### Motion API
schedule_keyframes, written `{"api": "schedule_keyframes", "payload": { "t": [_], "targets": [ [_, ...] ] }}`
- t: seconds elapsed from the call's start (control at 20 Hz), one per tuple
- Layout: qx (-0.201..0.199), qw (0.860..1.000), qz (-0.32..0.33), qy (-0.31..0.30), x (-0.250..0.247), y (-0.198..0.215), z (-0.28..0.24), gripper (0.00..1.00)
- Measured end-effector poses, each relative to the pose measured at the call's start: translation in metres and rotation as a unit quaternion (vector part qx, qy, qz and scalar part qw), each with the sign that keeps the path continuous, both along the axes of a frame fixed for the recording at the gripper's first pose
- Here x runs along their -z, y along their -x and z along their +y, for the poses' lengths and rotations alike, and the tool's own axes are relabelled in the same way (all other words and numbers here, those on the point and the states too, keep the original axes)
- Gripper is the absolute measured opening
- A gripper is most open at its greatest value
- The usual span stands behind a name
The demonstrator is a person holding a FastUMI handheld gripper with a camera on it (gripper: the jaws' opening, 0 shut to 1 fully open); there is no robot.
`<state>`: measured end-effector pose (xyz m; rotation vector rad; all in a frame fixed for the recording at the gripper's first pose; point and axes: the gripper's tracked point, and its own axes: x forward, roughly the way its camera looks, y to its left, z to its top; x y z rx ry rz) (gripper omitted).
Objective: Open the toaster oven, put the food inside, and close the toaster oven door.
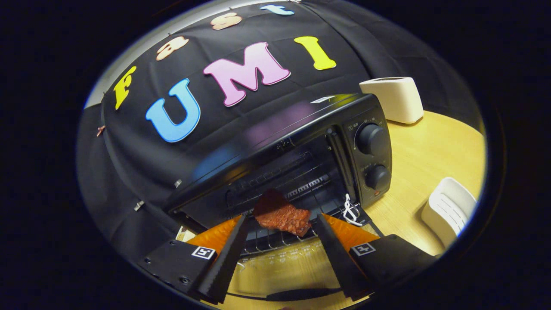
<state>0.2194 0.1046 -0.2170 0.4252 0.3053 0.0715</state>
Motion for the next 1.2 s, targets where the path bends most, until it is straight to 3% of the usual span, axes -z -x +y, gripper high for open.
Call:
{"api": "schedule_keyframes", "payload": {
  "t": [0.3,0.45,0.8,1.0,1.2],
  "targets": [
    [-0.038,0.994,0.052,0.083,0.003,0.053,-0.003,0.98],
    [-0.053,0.986,0.071,0.143,0.002,0.077,-0.01,0.98],
    [-0.083,0.965,0.145,0.204,0.037,0.124,-0.015,0.99],
    [-0.1,0.944,0.177,0.259,0.067,0.133,-0.017,0.99],
    [-0.098,0.94,0.202,0.257,0.091,0.127,-0.008,0.99]
  ]
}}
